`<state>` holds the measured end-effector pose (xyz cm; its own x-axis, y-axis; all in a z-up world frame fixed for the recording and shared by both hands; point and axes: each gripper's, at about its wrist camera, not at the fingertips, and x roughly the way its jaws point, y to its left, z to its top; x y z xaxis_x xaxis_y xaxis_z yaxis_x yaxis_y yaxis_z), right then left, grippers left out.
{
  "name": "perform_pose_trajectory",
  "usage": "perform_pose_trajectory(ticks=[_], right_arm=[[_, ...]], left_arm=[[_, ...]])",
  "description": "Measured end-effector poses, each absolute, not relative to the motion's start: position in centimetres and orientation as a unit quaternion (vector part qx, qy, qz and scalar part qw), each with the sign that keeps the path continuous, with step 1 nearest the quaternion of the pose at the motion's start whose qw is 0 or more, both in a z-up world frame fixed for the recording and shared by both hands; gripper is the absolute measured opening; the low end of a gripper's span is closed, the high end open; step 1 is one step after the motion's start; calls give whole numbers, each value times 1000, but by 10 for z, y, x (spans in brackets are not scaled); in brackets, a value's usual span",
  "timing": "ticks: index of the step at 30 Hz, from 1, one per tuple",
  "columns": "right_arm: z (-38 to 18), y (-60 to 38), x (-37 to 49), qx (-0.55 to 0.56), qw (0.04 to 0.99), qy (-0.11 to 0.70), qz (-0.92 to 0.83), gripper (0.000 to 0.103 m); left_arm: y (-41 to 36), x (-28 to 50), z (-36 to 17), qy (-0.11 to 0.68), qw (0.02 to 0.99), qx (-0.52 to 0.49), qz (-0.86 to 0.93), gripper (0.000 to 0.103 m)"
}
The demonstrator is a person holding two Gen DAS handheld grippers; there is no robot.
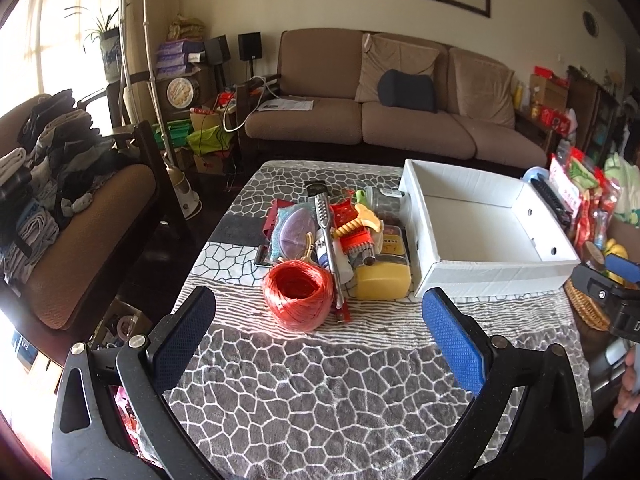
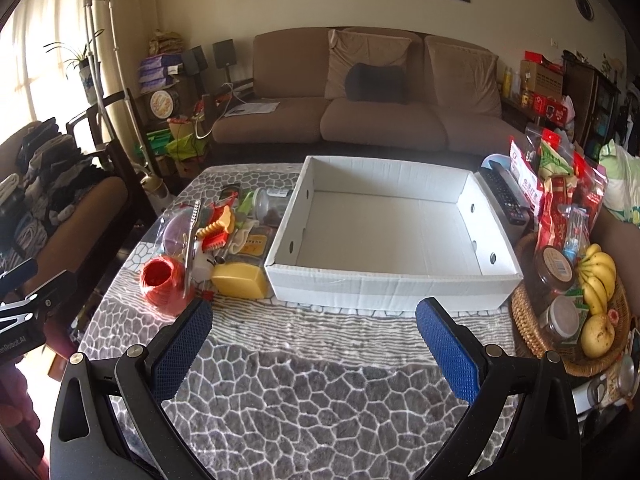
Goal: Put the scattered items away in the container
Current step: 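Move both tools toward the pile of items beside the white box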
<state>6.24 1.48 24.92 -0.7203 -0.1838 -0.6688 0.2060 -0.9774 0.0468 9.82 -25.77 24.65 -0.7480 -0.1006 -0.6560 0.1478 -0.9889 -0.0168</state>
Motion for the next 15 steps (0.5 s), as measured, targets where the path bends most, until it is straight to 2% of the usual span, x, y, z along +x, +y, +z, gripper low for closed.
perform_pose_trajectory(ticks=[8, 15], right_arm=[[211, -27, 39, 377, 142, 11, -915, 103], [171, -70, 14, 389, 179, 5, -904, 103]], left_arm=[[-314, 72, 185, 46, 96, 387, -916, 103], [-323, 43, 125, 55, 72, 415, -905, 103]])
